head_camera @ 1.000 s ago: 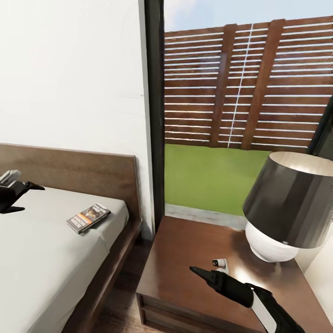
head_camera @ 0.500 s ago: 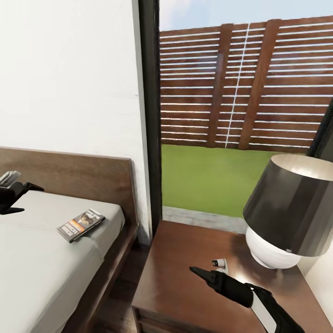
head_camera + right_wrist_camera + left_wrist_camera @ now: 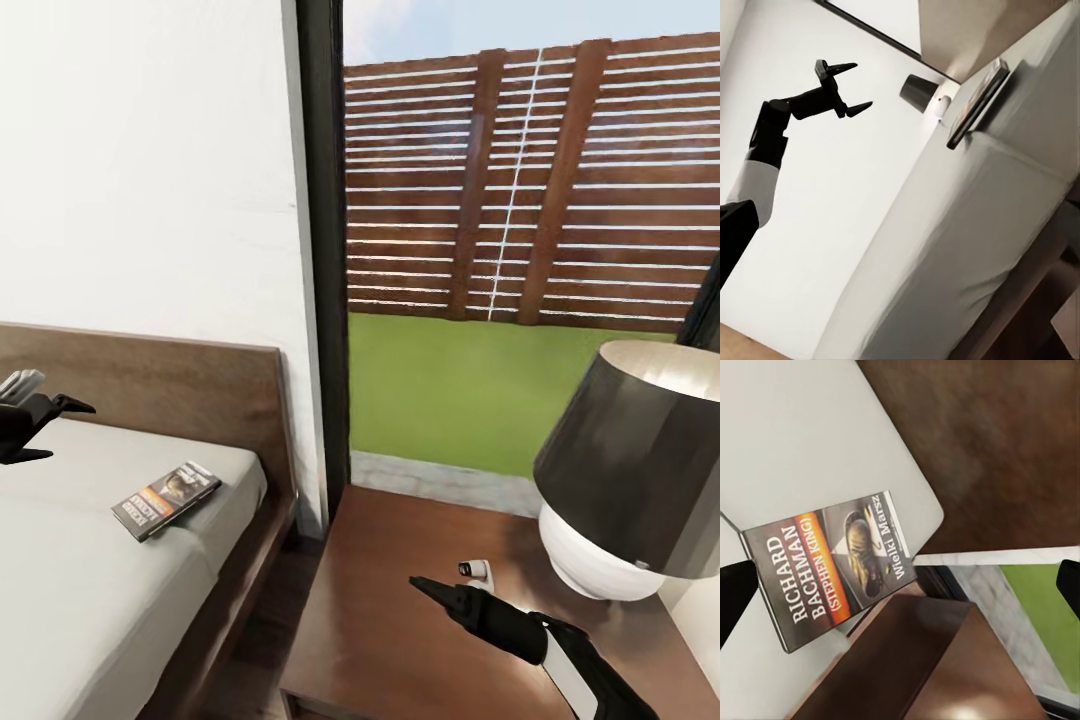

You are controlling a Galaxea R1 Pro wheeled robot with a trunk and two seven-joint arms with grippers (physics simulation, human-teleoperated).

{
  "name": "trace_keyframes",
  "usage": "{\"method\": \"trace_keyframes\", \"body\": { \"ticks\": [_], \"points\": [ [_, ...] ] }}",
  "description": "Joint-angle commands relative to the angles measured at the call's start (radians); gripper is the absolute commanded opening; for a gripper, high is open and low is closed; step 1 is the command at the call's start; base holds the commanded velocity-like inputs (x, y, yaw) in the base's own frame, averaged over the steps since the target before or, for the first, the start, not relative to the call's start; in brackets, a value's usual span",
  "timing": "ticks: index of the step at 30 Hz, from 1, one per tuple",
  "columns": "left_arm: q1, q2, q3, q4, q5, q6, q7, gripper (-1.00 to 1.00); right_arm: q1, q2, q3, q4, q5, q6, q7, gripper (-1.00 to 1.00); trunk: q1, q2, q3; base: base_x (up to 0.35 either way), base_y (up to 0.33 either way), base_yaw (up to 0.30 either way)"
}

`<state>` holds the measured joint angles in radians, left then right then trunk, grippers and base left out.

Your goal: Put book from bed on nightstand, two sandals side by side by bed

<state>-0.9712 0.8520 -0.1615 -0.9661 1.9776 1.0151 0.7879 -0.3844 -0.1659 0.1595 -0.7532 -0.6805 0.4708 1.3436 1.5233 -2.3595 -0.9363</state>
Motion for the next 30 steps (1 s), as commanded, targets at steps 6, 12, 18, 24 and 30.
{"method": "trace_keyframes", "body": {
  "ticks": [6,12,18,24,30],
  "points": [
    [-0.001,0.001,-0.003,0.000,0.010,-0.001,0.010,1.00,-0.001,-0.001,0.005,0.000,-0.010,0.011,-0.001,1.00,0.000,0.000,-0.001,0.100,0.000,0.000],
    [-0.001,0.001,-0.003,0.003,0.010,-0.001,0.010,1.00,-0.001,-0.001,0.005,0.000,-0.011,0.012,-0.002,1.00,0.000,0.000,-0.001,0.053,0.000,0.000],
    [-0.001,0.001,-0.003,0.005,0.010,-0.001,0.010,1.00,-0.001,-0.001,0.006,0.000,-0.012,0.012,-0.003,1.00,0.000,0.000,-0.001,0.012,0.000,0.000],
    [-0.001,0.001,-0.003,0.006,0.010,-0.001,0.010,1.00,-0.001,0.000,0.006,0.000,-0.012,0.012,-0.003,1.00,0.000,0.000,-0.001,0.002,0.000,0.000],
    [-0.001,-0.009,-0.003,0.040,0.012,-0.001,0.007,1.00,-0.001,0.000,0.005,0.000,-0.010,0.011,-0.003,1.00,0.000,0.000,-0.001,0.000,0.000,0.000]
  ]
}}
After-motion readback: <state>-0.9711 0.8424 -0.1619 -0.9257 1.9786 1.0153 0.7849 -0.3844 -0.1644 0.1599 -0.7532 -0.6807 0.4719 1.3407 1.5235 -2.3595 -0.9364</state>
